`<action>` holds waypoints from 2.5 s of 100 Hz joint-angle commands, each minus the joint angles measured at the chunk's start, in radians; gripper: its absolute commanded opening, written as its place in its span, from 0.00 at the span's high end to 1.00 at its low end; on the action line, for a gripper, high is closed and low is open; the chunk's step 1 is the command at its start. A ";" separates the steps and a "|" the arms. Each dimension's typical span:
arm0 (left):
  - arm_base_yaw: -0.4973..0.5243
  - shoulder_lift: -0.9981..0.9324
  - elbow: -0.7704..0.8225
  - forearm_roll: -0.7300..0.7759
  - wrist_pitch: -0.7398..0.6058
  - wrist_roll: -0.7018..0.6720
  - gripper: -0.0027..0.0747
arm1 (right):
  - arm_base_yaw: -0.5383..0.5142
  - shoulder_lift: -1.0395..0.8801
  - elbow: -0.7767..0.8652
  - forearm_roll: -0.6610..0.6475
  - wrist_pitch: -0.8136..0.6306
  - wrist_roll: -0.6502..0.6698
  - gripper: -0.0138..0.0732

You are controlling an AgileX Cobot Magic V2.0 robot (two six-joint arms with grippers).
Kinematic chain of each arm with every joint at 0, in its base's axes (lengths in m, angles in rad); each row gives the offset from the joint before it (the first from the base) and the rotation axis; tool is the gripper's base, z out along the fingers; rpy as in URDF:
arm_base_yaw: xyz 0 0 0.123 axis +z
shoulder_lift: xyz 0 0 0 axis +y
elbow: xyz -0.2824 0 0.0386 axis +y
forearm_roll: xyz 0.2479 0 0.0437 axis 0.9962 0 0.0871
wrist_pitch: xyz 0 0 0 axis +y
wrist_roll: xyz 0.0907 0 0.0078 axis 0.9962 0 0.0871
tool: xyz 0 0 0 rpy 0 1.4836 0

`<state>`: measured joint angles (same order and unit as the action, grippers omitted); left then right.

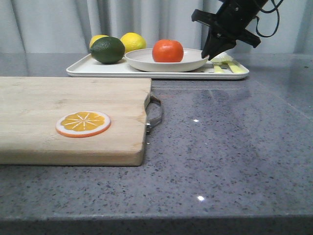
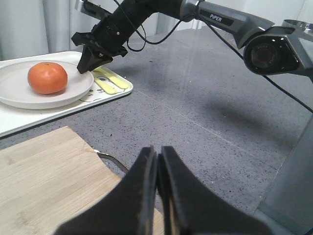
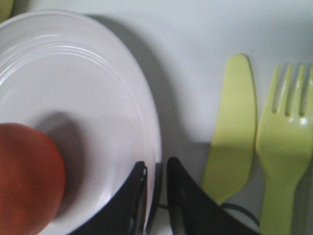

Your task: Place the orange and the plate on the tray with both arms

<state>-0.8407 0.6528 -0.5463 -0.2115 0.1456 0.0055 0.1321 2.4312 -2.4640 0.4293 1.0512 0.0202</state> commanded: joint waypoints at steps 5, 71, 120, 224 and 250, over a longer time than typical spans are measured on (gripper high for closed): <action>0.003 -0.002 -0.028 -0.007 -0.072 0.003 0.99 | -0.002 -0.072 -0.035 0.039 -0.050 -0.002 0.62; 0.003 -0.002 -0.028 -0.007 -0.070 0.003 0.99 | -0.002 -0.239 -0.062 -0.112 0.149 -0.010 0.88; 0.003 -0.002 -0.028 -0.007 -0.072 0.003 0.99 | 0.010 -0.462 -0.055 -0.112 0.203 -0.020 0.92; 0.003 -0.002 -0.028 -0.007 -0.072 0.003 0.99 | 0.010 -1.387 1.168 -0.112 -0.292 -0.222 0.92; 0.003 -0.002 -0.028 -0.007 -0.073 0.003 0.99 | 0.010 -1.650 1.476 -0.113 -0.406 -0.241 0.92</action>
<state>-0.8407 0.6528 -0.5463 -0.2115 0.1456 0.0055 0.1422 0.8724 -1.0406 0.3062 0.7570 -0.2060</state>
